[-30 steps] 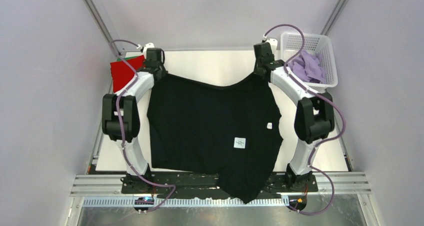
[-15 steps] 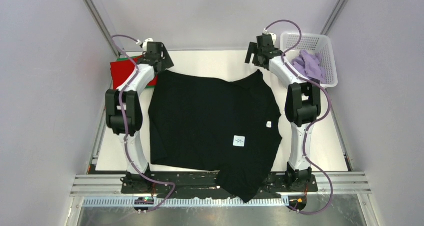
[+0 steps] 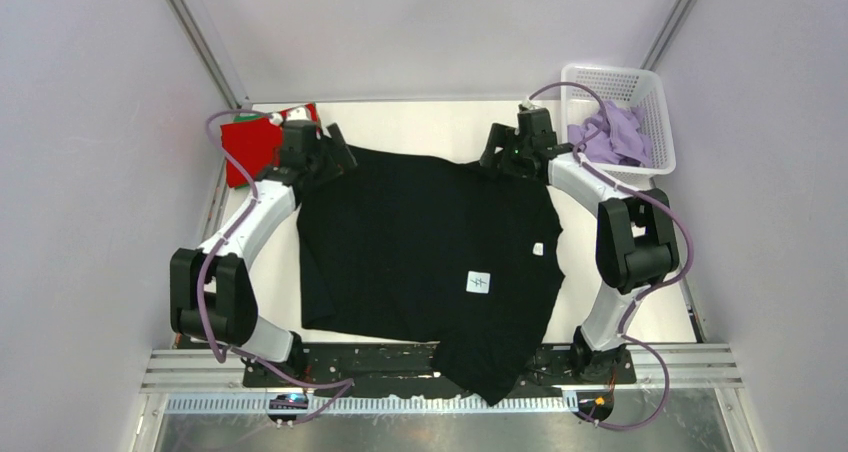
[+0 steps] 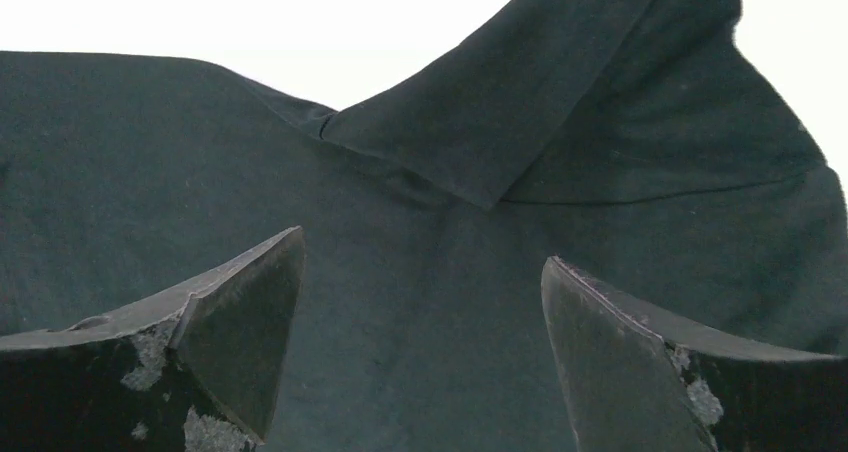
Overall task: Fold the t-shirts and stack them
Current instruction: Flatten out the tshirt
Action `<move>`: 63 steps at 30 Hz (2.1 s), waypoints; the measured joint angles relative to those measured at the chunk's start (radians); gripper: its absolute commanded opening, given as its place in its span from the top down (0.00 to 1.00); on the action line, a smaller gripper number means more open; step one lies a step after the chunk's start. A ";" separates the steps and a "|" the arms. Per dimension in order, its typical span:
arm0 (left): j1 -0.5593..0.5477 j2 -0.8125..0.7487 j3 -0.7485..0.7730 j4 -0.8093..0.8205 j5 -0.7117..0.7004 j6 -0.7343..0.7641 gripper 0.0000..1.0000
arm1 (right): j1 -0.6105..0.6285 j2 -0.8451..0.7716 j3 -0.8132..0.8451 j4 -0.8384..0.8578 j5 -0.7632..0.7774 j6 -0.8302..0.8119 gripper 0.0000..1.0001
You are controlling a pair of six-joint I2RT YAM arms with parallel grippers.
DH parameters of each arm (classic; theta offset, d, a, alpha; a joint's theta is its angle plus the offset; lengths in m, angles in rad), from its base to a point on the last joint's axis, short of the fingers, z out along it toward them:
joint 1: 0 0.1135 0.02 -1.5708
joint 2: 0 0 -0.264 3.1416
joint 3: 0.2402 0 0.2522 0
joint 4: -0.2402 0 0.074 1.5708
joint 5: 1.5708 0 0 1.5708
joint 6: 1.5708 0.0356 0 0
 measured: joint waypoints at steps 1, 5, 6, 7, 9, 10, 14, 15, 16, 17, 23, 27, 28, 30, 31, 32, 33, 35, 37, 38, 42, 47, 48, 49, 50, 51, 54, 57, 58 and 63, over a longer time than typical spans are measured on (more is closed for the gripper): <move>-0.010 0.000 -0.032 0.001 0.013 -0.002 0.00 | 0.000 0.012 0.000 0.005 -0.014 0.005 0.04; -0.030 0.000 -0.122 -0.001 0.068 -0.017 0.00 | 0.001 0.060 0.003 0.033 -0.039 0.021 0.04; -0.029 0.000 -0.134 -0.001 0.077 -0.019 0.00 | 0.001 0.073 0.006 0.034 -0.040 0.023 0.04; -0.027 0.000 -0.142 0.001 0.081 -0.020 0.00 | 0.001 0.086 0.010 0.035 -0.040 0.025 0.05; -0.027 0.000 -0.155 0.006 0.090 -0.021 0.00 | 0.001 0.112 0.021 0.035 -0.039 0.029 0.05; -0.026 0.001 -0.159 0.006 0.096 -0.020 0.00 | 0.001 0.124 0.027 0.036 -0.039 0.032 0.05; -0.026 0.014 -0.161 0.008 0.105 -0.015 0.00 | 0.001 0.172 0.055 0.035 -0.039 0.038 0.05; -0.026 0.018 -0.161 0.008 0.105 -0.014 0.01 | 0.001 0.184 0.065 0.036 -0.039 0.040 0.05; -0.026 0.022 -0.161 0.008 0.105 -0.013 0.00 | 0.001 0.195 0.076 0.037 -0.039 0.044 0.05; -0.026 0.026 -0.161 0.008 0.105 -0.013 0.00 | 0.001 0.206 0.089 0.037 -0.039 0.047 0.04; -0.024 0.039 -0.161 0.007 0.103 -0.008 0.00 | 0.001 0.305 0.227 0.051 -0.042 0.071 0.05; -0.018 0.039 -0.161 0.005 0.103 -0.003 0.00 | 0.001 0.385 0.330 0.082 -0.048 0.112 0.04; -0.018 0.039 -0.161 0.005 0.102 0.000 0.00 | 0.001 0.414 0.368 0.093 -0.048 0.128 0.04; -0.015 0.039 -0.161 0.004 0.102 0.003 0.00 | 0.001 0.461 0.431 0.111 -0.048 0.153 0.04; -0.014 0.039 -0.161 0.002 0.102 0.005 0.00 | 0.001 0.486 0.466 0.119 -0.049 0.164 0.05; -0.014 0.039 -0.161 0.001 0.102 0.006 0.00 | 0.001 0.507 0.501 0.126 -0.050 0.177 0.05; -0.014 0.039 -0.161 0.001 0.102 0.006 0.00 | 0.001 0.518 0.520 0.130 -0.051 0.182 0.05; -0.013 0.039 -0.161 0.000 0.102 0.006 0.01 | 0.002 0.527 0.558 0.128 -0.051 0.182 0.04; -0.013 0.038 -0.161 0.000 0.102 0.006 0.00 | 0.003 0.521 0.578 0.134 -0.050 0.171 0.05; -0.013 0.038 -0.161 -0.001 0.102 0.006 0.00 | 0.003 0.512 0.577 0.139 -0.049 0.159 0.05; -0.013 0.033 -0.162 0.000 0.103 0.006 0.00 | 0.007 0.400 0.454 0.138 -0.027 0.103 0.05; -0.013 0.023 -0.164 0.002 0.114 0.005 0.00 | 0.009 0.196 0.222 0.119 0.004 0.071 0.04; -0.013 0.023 -0.166 0.002 0.116 0.005 0.00 | 0.009 0.168 0.184 0.119 0.005 0.072 0.04; -0.013 0.023 -0.167 0.002 0.117 0.006 0.00 | 0.009 0.152 0.156 0.122 0.005 0.072 0.04; -0.013 0.023 -0.169 0.002 0.119 0.005 0.00 | 0.009 0.139 0.125 0.124 0.005 0.073 0.05; -0.013 0.023 -0.171 0.002 0.122 0.005 0.00 | 0.009 0.135 0.099 0.124 0.003 0.076 0.05; -0.013 0.023 -0.174 0.003 0.129 0.006 0.00 | 0.009 0.140 0.048 0.112 -0.001 0.081 0.05; -0.013 0.023 -0.174 0.003 0.131 0.006 0.00 | 0.009 0.151 0.031 0.100 -0.009 0.084 0.04; -0.013 0.023 -0.174 0.004 0.132 0.006 0.00 | 0.009 0.158 0.031 0.101 -0.013 0.084 0.04; -0.013 0.027 -0.175 0.014 0.141 0.006 0.00 | 0.009 0.196 0.052 0.103 -0.028 0.084 0.05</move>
